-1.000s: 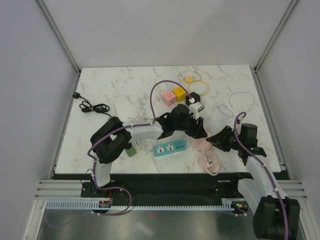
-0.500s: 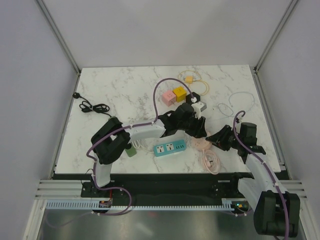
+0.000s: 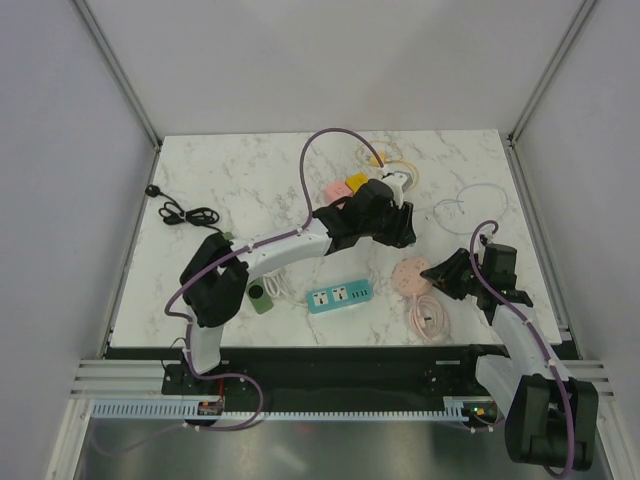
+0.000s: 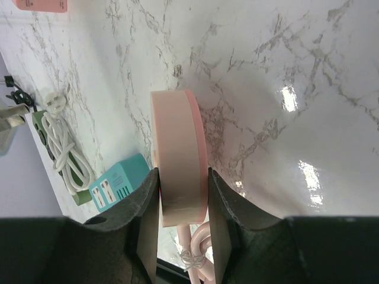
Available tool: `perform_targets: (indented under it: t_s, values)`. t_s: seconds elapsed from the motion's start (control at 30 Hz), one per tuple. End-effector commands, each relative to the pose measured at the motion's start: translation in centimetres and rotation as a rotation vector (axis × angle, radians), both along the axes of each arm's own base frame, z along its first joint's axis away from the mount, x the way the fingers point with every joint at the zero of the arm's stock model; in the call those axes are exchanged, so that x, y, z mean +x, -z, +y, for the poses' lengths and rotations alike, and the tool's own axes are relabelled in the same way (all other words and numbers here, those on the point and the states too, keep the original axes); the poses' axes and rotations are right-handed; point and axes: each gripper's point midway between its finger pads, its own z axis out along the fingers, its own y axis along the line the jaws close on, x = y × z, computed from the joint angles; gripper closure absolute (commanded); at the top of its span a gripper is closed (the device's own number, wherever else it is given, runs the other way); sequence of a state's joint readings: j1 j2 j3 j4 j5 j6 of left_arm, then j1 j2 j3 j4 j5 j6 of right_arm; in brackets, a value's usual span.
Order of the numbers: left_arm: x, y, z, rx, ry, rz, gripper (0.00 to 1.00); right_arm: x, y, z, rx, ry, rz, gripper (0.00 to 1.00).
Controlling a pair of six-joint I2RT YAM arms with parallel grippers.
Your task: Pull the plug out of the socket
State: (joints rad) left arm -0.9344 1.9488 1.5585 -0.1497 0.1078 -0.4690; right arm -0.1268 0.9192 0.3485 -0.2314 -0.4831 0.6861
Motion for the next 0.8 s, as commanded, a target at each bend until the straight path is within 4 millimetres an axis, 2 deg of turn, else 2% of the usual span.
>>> perform_targets:
  t_s: [0.0, 0.2, 0.27, 0.3, 0.33, 0.4, 0.53, 0.6, 0.67, 0.73, 0.77]
  values:
    - [-0.3, -0.5, 1.4, 0.088, -0.033, -0.064, 0.98, -0.9, 2.6, -2.6, -0.140, 0.080, 0.082, 1.00]
    - [0.8, -1.0, 2.8, 0.114, -0.040, -0.083, 0.98, -0.9, 2.1, -2.1, -0.125, 0.056, 0.062, 1.00]
    - [1.3, -1.1, 3.7, 0.147, -0.046, -0.080, 0.98, -0.8, 1.8, -2.0, -0.123, 0.042, 0.052, 1.00]
    - [2.1, -0.8, 4.5, 0.182, -0.065, -0.094, 0.98, -0.8, 1.8, -2.0, -0.125, 0.041, 0.053, 1.00]
    - [2.1, -0.3, 5.2, 0.221, -0.067, -0.079, 0.98, -0.7, 1.7, -2.0, -0.128, 0.037, 0.052, 1.00]
    - [2.9, -0.6, 6.1, 0.255, -0.088, -0.101, 0.98, -0.8, 1.7, -2.0, -0.131, 0.027, 0.057, 0.98]
    - [4.5, 0.2, 8.6, 0.353, -0.147, -0.125, 0.98, -0.7, 1.8, -2.0, -0.130, 0.020, 0.066, 0.96]
    - [5.0, 1.3, 9.4, 0.414, -0.139, -0.128, 0.98, -0.6, 1.7, -2.0, -0.131, 0.017, 0.063, 0.95]
    - [6.4, 2.4, 10.7, 0.490, -0.154, -0.126, 0.98, -0.5, 1.6, -1.9, -0.128, 0.011, 0.058, 0.93]
    - [7.8, 2.4, 11.4, 0.535, -0.161, -0.152, 0.98, -0.5, 1.5, -1.7, -0.120, 0.002, 0.056, 0.91]
    - [8.2, 3.3, 11.7, 0.568, -0.150, -0.149, 0.98, -0.6, 1.5, -1.7, -0.120, 0.002, 0.057, 0.89]
